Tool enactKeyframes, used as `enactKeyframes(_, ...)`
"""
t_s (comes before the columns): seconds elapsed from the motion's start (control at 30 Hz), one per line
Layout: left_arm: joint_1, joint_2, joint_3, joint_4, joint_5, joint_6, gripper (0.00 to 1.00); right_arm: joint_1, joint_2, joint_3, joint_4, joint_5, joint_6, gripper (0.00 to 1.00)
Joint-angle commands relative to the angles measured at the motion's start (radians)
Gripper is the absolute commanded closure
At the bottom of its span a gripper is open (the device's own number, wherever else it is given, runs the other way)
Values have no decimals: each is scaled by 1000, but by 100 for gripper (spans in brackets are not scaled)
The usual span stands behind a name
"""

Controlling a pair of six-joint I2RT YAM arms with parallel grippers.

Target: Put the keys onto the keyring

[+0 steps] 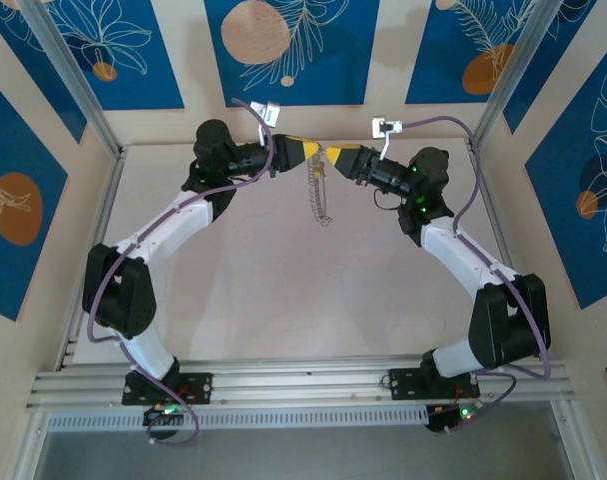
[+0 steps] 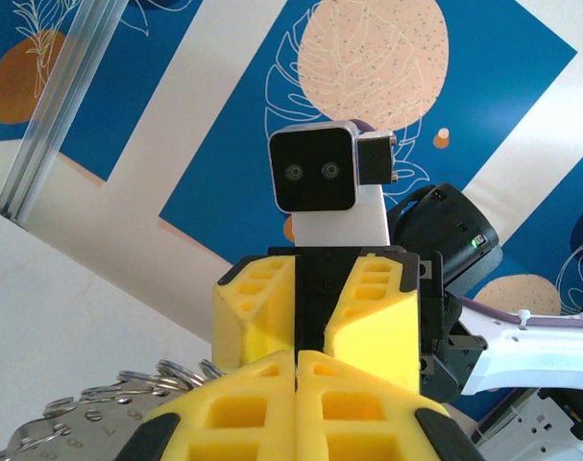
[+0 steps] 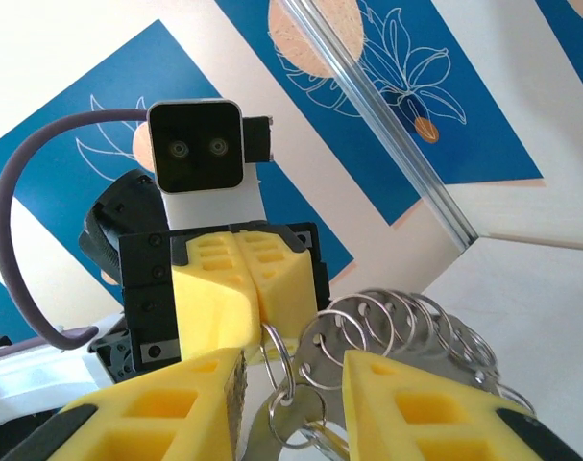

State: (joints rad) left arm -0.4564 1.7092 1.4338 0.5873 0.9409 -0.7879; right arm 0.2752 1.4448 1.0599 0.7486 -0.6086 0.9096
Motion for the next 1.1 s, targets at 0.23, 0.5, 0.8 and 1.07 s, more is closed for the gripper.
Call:
enactKeyframes(0.23,-5,-42,4,65,7,-19,100,24,37,66,21,-4,5,69)
enactKeyframes(0.5,-7,-41,5,67,7,-19,100,33,45,78,10,-21,1,88)
enactKeyframes(0.8,-7,-38,9,68,19,-25,100,32,49,106,-44,-69,-31,100)
enactKeyframes(1.07,33,-49,32,1,63,14,68,-13,52,256,-390,-209,-234,100)
